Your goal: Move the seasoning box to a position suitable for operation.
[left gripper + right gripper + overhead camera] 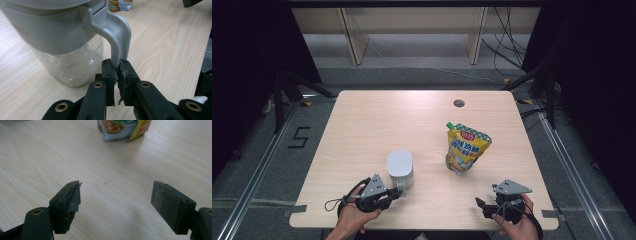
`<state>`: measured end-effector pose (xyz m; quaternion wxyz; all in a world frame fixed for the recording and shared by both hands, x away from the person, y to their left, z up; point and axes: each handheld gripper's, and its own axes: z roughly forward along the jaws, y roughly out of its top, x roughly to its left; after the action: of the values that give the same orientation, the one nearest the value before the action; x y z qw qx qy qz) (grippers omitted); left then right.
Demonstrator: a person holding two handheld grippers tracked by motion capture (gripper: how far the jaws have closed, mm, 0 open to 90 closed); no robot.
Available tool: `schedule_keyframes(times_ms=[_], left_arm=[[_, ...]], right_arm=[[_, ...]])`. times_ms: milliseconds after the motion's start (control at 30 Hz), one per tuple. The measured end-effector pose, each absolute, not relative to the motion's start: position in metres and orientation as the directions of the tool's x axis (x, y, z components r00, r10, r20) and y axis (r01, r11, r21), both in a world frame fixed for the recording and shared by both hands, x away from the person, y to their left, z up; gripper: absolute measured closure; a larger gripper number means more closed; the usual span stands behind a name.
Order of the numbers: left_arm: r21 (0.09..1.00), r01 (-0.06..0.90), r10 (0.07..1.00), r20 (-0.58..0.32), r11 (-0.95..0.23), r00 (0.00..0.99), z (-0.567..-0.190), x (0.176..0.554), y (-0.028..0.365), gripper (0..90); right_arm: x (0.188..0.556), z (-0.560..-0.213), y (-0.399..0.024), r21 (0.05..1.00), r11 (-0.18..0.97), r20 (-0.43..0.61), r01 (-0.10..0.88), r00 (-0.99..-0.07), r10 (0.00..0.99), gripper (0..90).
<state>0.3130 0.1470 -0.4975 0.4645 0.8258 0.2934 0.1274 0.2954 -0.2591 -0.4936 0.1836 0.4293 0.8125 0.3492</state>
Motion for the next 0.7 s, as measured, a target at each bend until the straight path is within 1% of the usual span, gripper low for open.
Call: schedule_keyframes(times_ms=[100, 133, 167, 233, 333, 400, 467, 500, 533, 567, 600, 633, 667, 700], left_arm=[[0.83, 0.377, 0.597, -0.067, -0.412, 0.799, -0.496, 0.316, 0.152, 83.0], [0.83, 0.378, 0.596, -0.071, -0.41, 0.8, -0.495, 0.318, 0.157, 83.0], [0.83, 0.378, 0.596, -0.071, -0.41, 0.8, -0.495, 0.318, 0.157, 83.2], [0.828, 0.372, 0.614, -0.043, -0.42, 0.788, -0.493, 0.323, 0.169, 83.5], [0.829, 0.374, 0.628, -0.037, -0.415, 0.777, -0.493, 0.325, 0.177, 84.2], [0.826, 0.394, 0.647, -0.047, -0.403, 0.761, -0.493, 0.327, 0.183, 84.2], [0.828, 0.387, 0.647, -0.039, -0.405, 0.761, -0.493, 0.328, 0.185, 83.6], [0.83, 0.414, 0.662, -0.074, -0.374, 0.746, -0.493, 0.326, 0.184, 83.6], [0.83, 0.425, 0.667, -0.09, -0.36, 0.74, -0.492, 0.324, 0.183, 81.4], [0.834, 0.429, 0.673, -0.098, -0.346, 0.733, -0.49, 0.321, 0.181, 75.1], [0.836, 0.436, 0.683, -0.105, -0.333, 0.723, -0.489, 0.32, 0.18, 71.5], [0.836, 0.436, 0.683, -0.105, -0.333, 0.723, -0.489, 0.32, 0.18, 66.0], [0.841, 0.441, 0.695, -0.114, -0.313, 0.71, -0.488, 0.318, 0.178, 66.0], [0.836, 0.445, 0.697, -0.109, -0.322, 0.709, -0.486, 0.317, 0.177, 60.1]], right_arm=[[0.295, -0.493, -0.259, 0.717, 0.394, 0.004, 0.576, -0.568, 0.823, 24.6], [0.296, -0.494, -0.26, 0.722, 0.412, -0.017, 0.556, -0.581, 0.814, 24.7], [0.296, -0.494, -0.26, 0.722, 0.412, -0.017, 0.556, -0.581, 0.814, 24.7], [0.295, -0.494, -0.26, 0.723, 0.392, 0.001, 0.569, -0.569, 0.822, 24.7], [0.296, -0.494, -0.26, 0.724, 0.391, 0.0, 0.569, -0.567, 0.824, 24.7], [0.295, -0.493, -0.259, 0.716, 0.394, 0.007, 0.577, -0.57, 0.821, 24.7], [0.296, -0.494, -0.26, 0.718, 0.4, -0.002, 0.569, -0.574, 0.819, 24.7], [0.295, -0.494, -0.259, 0.719, 0.398, -0.001, 0.57, -0.572, 0.82, 24.7], [0.295, -0.494, -0.259, 0.719, 0.398, -0.001, 0.57, -0.572, 0.82, 24.7], [0.296, -0.494, -0.26, 0.718, 0.401, -0.002, 0.569, -0.574, 0.819, 24.7], [0.295, -0.494, -0.259, 0.716, 0.397, 0.002, 0.574, -0.57, 0.821, 24.7], [0.295, -0.494, -0.26, 0.716, 0.397, 0.002, 0.574, -0.571, 0.821, 24.7], [0.295, -0.494, -0.26, 0.716, 0.397, 0.002, 0.574, -0.571, 0.821, 24.7], [0.295, -0.494, -0.259, 0.714, 0.394, 0.005, 0.579, -0.567, 0.824, 24.7]])
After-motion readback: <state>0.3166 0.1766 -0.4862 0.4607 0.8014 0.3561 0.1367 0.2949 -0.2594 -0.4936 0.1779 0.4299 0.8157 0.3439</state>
